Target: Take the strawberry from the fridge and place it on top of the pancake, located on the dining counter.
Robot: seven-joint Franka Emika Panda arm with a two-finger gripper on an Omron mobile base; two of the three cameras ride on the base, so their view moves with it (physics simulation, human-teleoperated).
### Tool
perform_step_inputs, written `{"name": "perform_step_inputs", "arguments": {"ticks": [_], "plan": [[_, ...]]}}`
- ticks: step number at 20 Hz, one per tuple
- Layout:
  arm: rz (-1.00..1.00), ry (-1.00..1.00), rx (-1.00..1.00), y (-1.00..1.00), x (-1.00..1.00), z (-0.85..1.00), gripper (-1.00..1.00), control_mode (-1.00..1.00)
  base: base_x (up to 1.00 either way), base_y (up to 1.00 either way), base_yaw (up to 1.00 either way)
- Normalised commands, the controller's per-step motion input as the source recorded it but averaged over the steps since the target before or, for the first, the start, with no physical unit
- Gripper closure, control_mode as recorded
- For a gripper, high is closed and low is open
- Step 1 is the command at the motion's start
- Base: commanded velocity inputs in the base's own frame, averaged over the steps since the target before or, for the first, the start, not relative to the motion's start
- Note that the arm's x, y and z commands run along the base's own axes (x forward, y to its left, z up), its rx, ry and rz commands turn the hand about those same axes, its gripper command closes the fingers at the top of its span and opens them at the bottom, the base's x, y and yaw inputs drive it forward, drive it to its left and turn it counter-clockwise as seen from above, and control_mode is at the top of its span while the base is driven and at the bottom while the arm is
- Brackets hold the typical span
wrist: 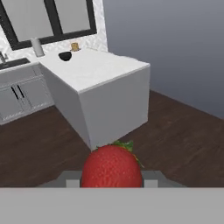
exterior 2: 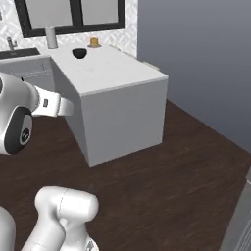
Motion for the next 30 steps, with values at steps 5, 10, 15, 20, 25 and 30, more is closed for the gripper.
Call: {"name": "perform_step_inputs", "arguments": {"ticks": [5,10,15,20,25,30], "plan": [[0.0,0.0,0.0,0.0,0.0,0.0,1.0,1.0,1.0,0.26,-0.4],[0.0,0.0,0.0,0.0,0.0,0.0,1.0,1.0,1.0,0.02,-0.31],[0.0,0.0,0.0,0.0,0.0,0.0,1.0,1.0,1.0,-0.01,-0.21],[0.0,0.0,0.0,0.0,0.0,0.0,1.0,1.0,1.0,-0.08,-0.08],[0.0,0.0,0.0,0.0,0.0,0.0,1.0,1.0,1.0,-0.19,-0.01],[0.0,0.0,0.0,0.0,0.0,0.0,1.0,1.0,1.0,-0.17,0.0]]}}
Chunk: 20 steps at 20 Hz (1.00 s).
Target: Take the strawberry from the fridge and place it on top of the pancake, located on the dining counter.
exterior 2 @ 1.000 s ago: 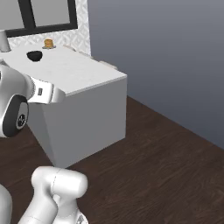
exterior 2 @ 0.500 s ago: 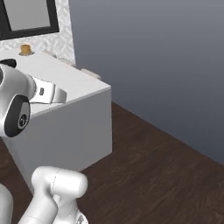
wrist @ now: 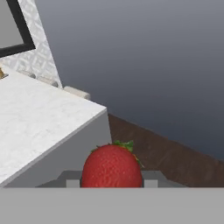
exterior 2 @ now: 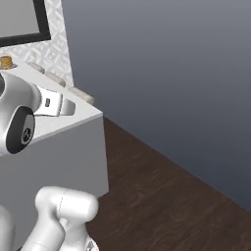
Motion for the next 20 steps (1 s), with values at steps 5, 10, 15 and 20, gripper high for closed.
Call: {"name": "perform_step_inputs", "arguments": {"ticks": [5,10,15,20], "plan": [[0.0,0.0,0.0,0.0,0.0,0.0,1.0,1.0,1.0,-0.08,0.01],[0.0,0.0,0.0,0.0,0.0,0.0,1.0,1.0,1.0,0.0,0.06],[0.0,0.0,0.0,0.0,0.0,0.0,1.0,1.0,1.0,-0.01,0.1],[0.0,0.0,0.0,0.0,0.0,0.0,1.0,1.0,1.0,-0.25,0.19]]}}
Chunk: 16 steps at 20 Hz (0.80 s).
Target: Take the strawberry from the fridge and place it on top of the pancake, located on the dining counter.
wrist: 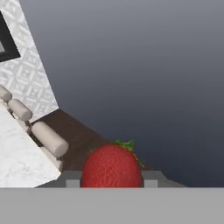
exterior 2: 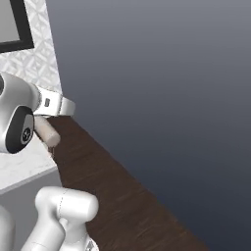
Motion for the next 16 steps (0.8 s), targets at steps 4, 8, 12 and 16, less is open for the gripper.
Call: {"name": "perform_step_inputs", "arguments": {"ticks": [4,8,12,16], "plan": [[0.0,0.0,0.0,0.0,0.0,0.0,1.0,1.0,1.0,-0.38,0.21],[0.0,0.0,0.0,0.0,0.0,0.0,1.0,1.0,1.0,-0.41,0.23],[0.0,0.0,0.0,0.0,0.0,0.0,1.0,1.0,1.0,-0.27,0.31],[0.0,0.0,0.0,0.0,0.0,0.0,1.0,1.0,1.0,-0.08,0.4]]}}
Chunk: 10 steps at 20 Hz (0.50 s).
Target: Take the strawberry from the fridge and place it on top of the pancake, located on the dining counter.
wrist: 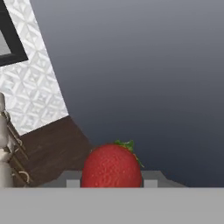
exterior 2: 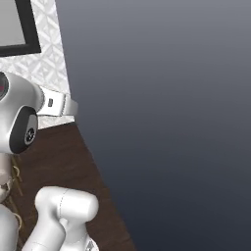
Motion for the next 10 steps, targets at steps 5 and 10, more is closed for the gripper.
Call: {"name": "perform_step_inputs", "arguments": {"ticks": [5,10], "plan": [[0.0,0.0,0.0,0.0,0.0,0.0,1.0,1.0,1.0,-0.08,0.44],[0.0,0.0,0.0,0.0,0.0,0.0,1.0,1.0,1.0,-0.09,0.44]]}}
